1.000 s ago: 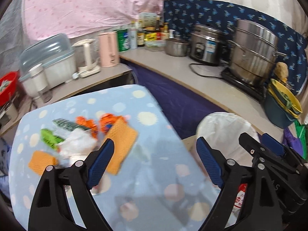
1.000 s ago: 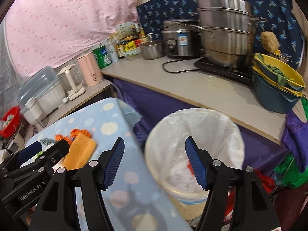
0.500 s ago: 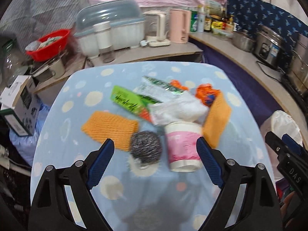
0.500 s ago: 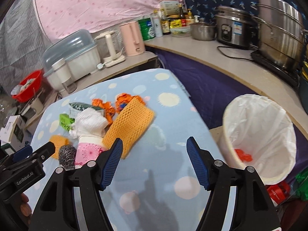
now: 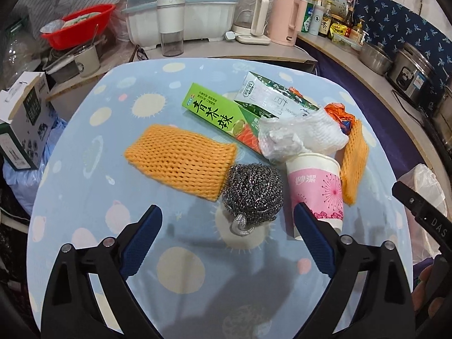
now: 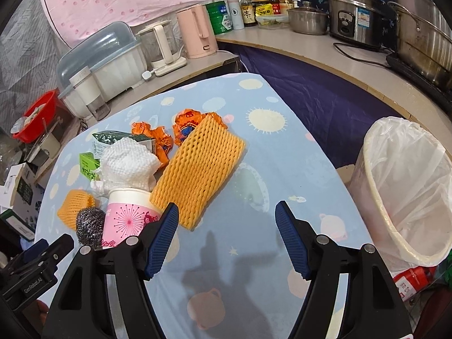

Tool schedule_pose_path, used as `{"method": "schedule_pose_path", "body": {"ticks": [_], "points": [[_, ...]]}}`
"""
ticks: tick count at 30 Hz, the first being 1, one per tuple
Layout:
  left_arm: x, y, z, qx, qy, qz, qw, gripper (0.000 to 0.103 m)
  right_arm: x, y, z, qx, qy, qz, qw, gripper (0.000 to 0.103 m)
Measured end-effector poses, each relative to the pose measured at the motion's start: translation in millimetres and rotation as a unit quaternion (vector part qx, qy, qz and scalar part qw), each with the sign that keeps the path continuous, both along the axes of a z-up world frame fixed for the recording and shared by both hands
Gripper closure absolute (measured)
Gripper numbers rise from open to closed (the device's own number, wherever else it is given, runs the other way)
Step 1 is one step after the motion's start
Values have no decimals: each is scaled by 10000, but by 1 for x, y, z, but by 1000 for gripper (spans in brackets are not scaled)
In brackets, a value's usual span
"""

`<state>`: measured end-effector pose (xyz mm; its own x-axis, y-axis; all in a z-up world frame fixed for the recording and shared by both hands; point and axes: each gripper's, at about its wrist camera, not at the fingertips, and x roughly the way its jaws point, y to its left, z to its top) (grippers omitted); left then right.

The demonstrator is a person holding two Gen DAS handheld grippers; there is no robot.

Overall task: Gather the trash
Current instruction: 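Grasp the steel wool scrubber with the left tool while the right tool grasps an orange foam net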

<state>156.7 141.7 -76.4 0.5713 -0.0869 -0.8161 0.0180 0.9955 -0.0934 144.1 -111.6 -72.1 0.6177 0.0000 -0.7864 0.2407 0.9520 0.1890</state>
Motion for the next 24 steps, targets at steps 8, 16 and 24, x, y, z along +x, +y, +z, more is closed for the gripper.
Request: {"method": "schedule_pose_path", "body": {"ticks": [8, 16, 24], "points": [[23, -3, -15, -177, 154, 46, 9997, 12, 25, -2, -8, 171, 43, -34, 9998, 35], [29, -10, -27, -296, 288, -250, 9988, 44, 55, -2, -19, 551, 128, -214, 9982, 35], [26, -18, -25, -182, 249, -458, 9985, 57, 75, -3, -53, 635, 480, -290, 9964, 48]]}}
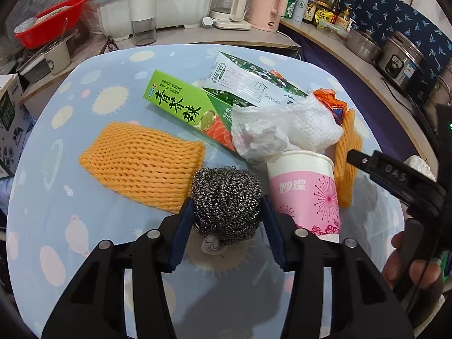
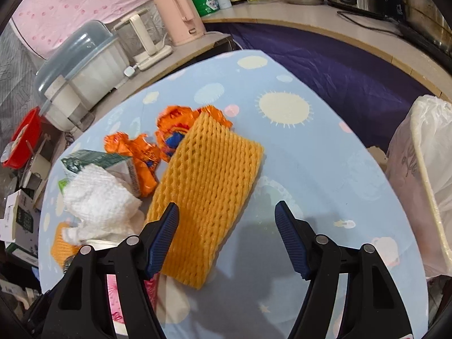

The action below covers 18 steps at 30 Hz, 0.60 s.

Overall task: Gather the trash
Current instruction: 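Grasp the steel wool scrubber with the left tool while the right tool grasps an orange foam net, then carry the steel wool and orange foam net with both tools over the bin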

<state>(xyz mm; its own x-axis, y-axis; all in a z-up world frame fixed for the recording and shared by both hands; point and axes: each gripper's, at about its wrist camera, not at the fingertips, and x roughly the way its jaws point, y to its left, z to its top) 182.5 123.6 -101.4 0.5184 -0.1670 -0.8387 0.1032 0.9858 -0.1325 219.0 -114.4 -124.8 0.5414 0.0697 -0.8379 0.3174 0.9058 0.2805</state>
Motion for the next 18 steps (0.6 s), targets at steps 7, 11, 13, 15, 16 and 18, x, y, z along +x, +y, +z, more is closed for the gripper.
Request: {"method": "schedule_pose_path", "body": {"ticks": [7, 11, 13, 15, 16, 18], "points": [[-4, -3, 2, 28, -32, -33, 10000, 60, -5, 7, -6, 48, -95, 273, 9996, 89], [-11, -2, 8, 1, -50, -26, 10000, 61, -20, 10, 10, -191, -265, 393, 9987, 93], [-16, -2, 12, -2, -73, -19, 10000, 61, -33, 7, 21, -199, -373, 391, 9983, 93], [-22, -2, 18, -28, -104, -15, 9999, 62, -45, 2, 32, -197, -470, 371, 9980, 93], [-25, -2, 21, -42, -125, -22, 9999, 62, -52, -2, 37, -208, -525, 354, 9978, 93], [-33, -2, 29, -55, -191, -51, 9998, 62, -65, -7, 49, -247, -622, 315, 9973, 93]]}}
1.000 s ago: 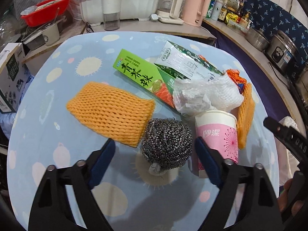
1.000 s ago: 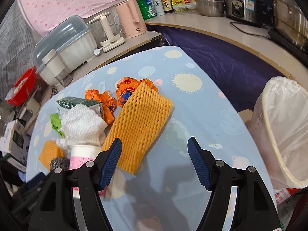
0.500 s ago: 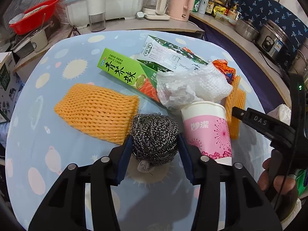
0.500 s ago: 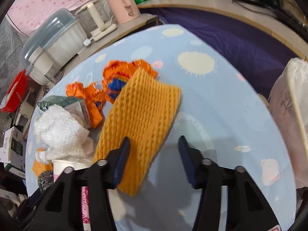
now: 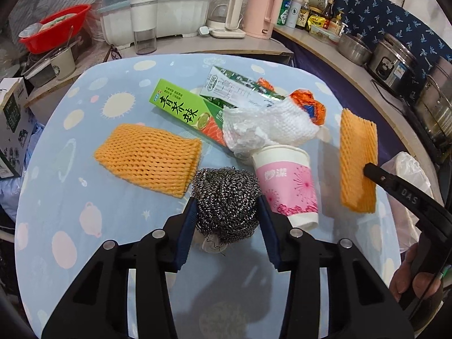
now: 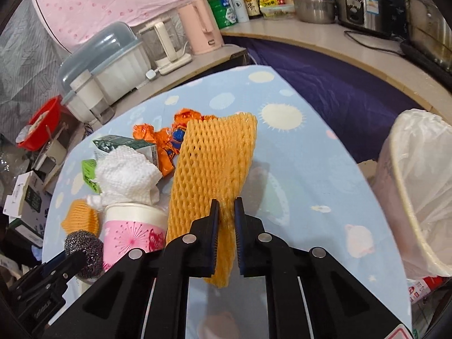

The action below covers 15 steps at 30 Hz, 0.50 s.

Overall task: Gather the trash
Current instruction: 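Carry the steel wool and orange foam net with both tools over the bin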

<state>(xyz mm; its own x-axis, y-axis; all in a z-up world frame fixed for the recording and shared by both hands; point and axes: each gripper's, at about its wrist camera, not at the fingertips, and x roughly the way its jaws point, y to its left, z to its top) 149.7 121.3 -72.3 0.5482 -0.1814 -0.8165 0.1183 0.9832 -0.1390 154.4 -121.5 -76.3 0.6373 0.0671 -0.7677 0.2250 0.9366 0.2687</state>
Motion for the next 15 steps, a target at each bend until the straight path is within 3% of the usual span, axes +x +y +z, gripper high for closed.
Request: {"method": "schedule_pose_path", "body": {"ticks": [8, 15], "points": [[-33, -18, 36, -120, -246, -287, 9992, 62, -53, -33, 35, -94, -354, -278, 9989, 93], [-58, -62, 60, -201, -448, -811, 9955, 62, -99, -78, 51, -90, -561, -721, 9958, 93]]}}
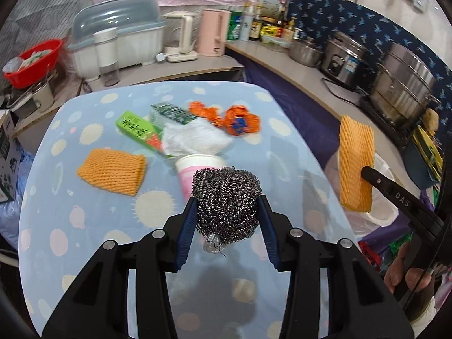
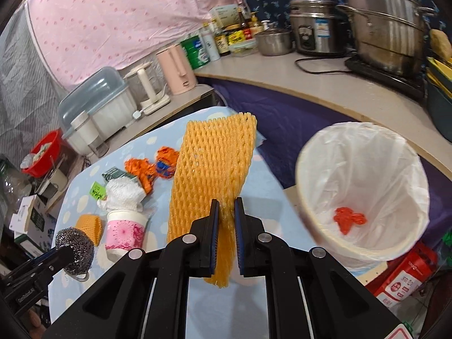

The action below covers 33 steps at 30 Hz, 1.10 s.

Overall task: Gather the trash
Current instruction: 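Carry the steel wool and orange foam net with both tools over the bin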

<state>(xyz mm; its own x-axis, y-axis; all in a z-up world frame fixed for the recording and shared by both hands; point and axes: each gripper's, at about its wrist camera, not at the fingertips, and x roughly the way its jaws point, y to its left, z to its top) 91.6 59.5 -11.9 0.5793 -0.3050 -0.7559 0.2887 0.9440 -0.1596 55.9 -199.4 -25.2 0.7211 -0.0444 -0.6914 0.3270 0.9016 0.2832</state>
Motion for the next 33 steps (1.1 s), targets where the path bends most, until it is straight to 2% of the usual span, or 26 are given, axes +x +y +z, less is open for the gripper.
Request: {"method": "schedule_pose_path", "body": {"ticks": [8, 15, 25, 33], "points": [[-20, -60, 16, -55, -149, -689, 9975, 62, -43, -61, -1, 87, -54, -671, 9977, 93], [-30, -123, 23, -121, -260, -1338, 9906, 62, -71, -111, -8, 109, -16, -1256, 9920, 93], [-25, -207, 26, -189, -434, -2010, 9785, 62, -76, -158, -22, 118, 74, -1695, 9854, 93], [-19, -259, 19, -98, -519, -2289, 9720, 62, -68, -182, -30, 179, 107, -1829, 9829, 93]]}}
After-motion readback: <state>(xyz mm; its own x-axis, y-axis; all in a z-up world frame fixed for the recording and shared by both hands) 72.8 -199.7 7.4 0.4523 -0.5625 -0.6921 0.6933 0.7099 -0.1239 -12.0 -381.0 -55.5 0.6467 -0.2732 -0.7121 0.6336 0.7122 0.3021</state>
